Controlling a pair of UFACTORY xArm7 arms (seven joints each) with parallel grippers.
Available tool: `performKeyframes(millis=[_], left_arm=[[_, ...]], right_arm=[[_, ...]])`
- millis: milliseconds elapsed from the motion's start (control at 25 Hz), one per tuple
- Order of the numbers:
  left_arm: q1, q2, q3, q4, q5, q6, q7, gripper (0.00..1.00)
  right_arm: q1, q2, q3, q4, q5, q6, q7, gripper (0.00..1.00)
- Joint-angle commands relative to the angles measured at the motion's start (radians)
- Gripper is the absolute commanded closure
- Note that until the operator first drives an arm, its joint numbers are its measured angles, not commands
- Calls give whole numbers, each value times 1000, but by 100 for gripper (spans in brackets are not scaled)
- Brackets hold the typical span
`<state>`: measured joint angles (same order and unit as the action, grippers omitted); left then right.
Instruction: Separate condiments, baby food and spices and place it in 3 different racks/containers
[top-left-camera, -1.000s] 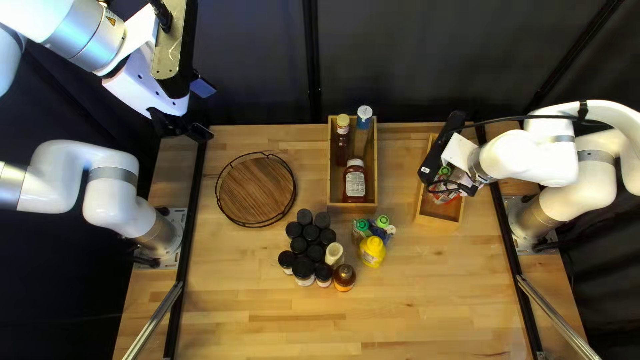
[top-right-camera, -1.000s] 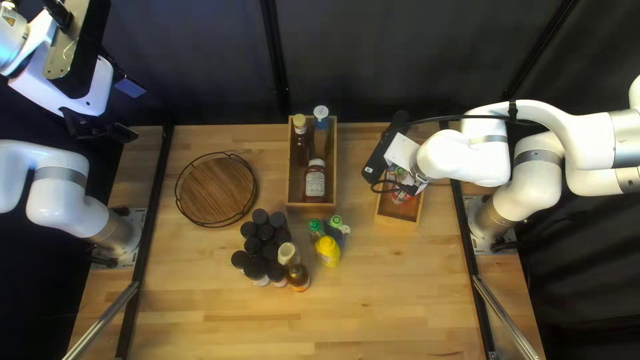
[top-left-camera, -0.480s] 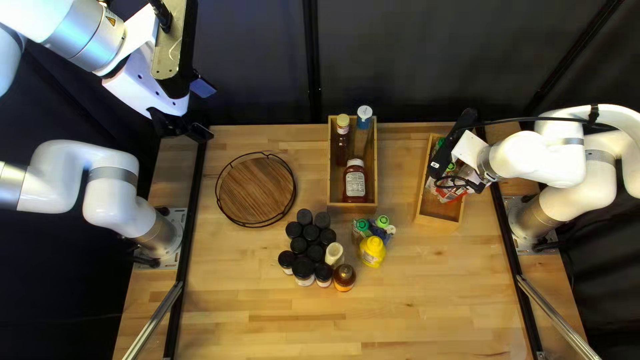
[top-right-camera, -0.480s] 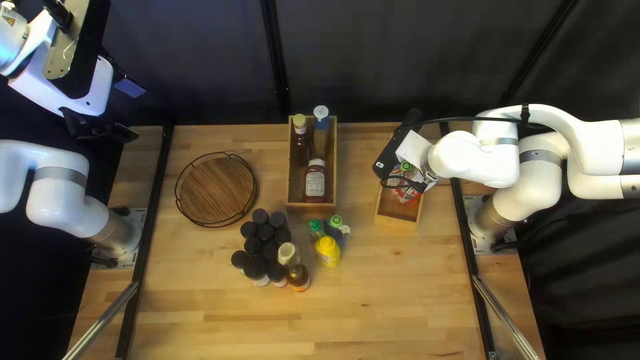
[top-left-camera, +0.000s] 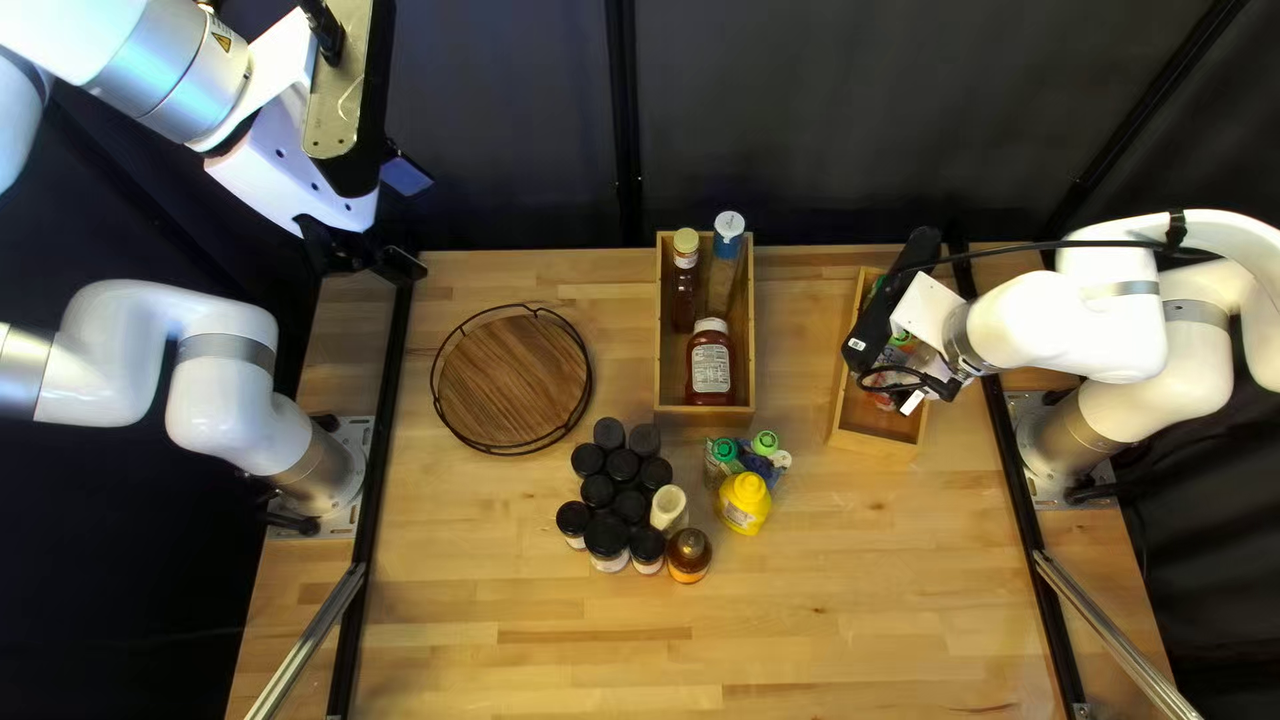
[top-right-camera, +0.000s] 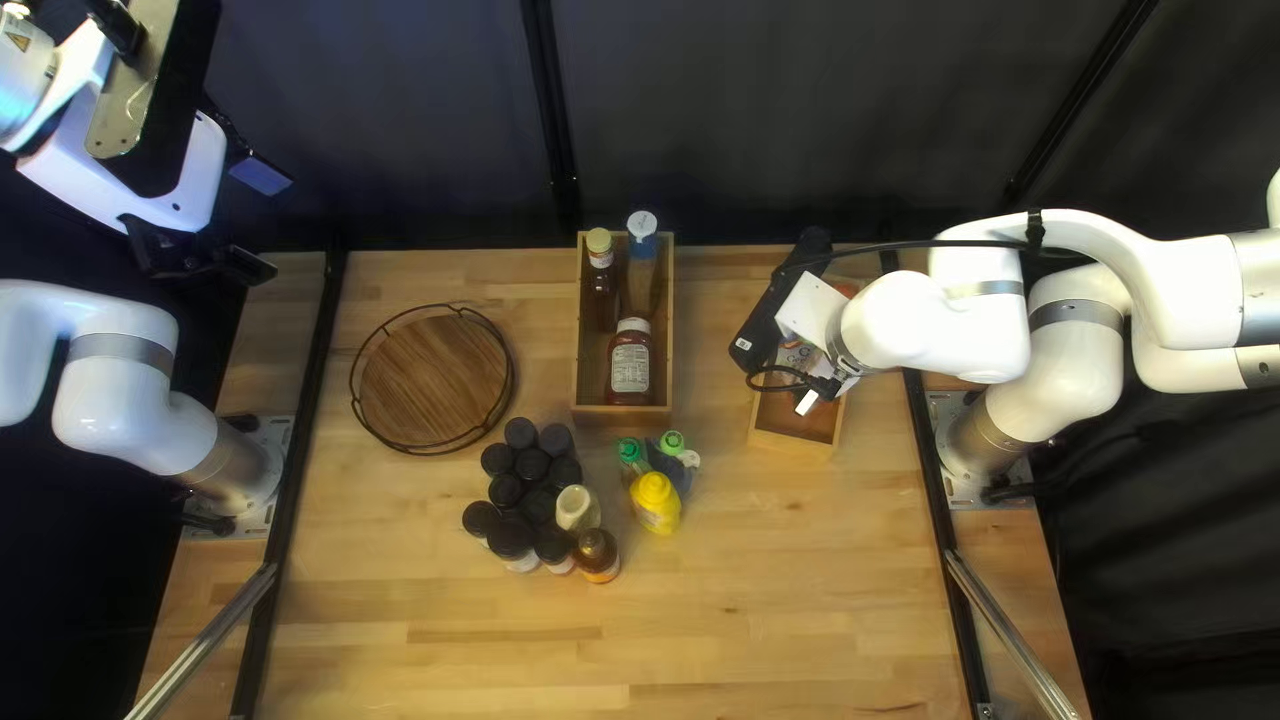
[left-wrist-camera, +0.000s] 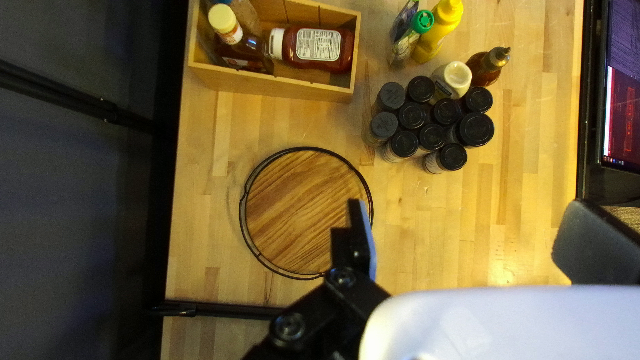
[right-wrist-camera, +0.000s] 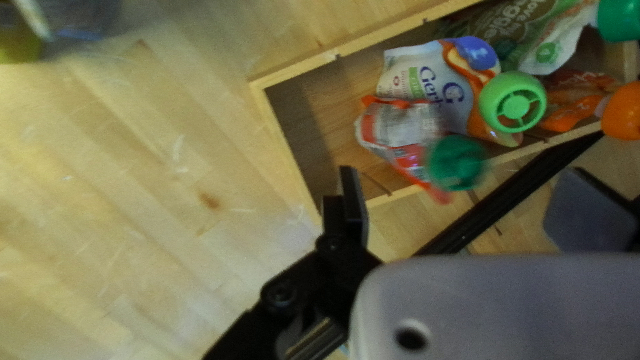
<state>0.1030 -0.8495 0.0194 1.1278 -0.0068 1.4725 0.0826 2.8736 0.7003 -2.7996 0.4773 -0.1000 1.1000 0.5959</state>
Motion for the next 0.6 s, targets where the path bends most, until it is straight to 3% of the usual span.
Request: performKeyframes(millis=[40, 280, 600], left_arm=[[0, 0, 0, 0, 0, 0, 0, 0], [0, 0, 0, 0, 0, 0, 0, 0], [0, 0, 0, 0, 0, 0, 0, 0]], right_arm=[[21, -157, 40, 155, 18, 15, -17, 0], [45, -349, 102, 306, -22, -5, -71, 0], [71, -414, 76, 274, -53, -153, -308, 0]])
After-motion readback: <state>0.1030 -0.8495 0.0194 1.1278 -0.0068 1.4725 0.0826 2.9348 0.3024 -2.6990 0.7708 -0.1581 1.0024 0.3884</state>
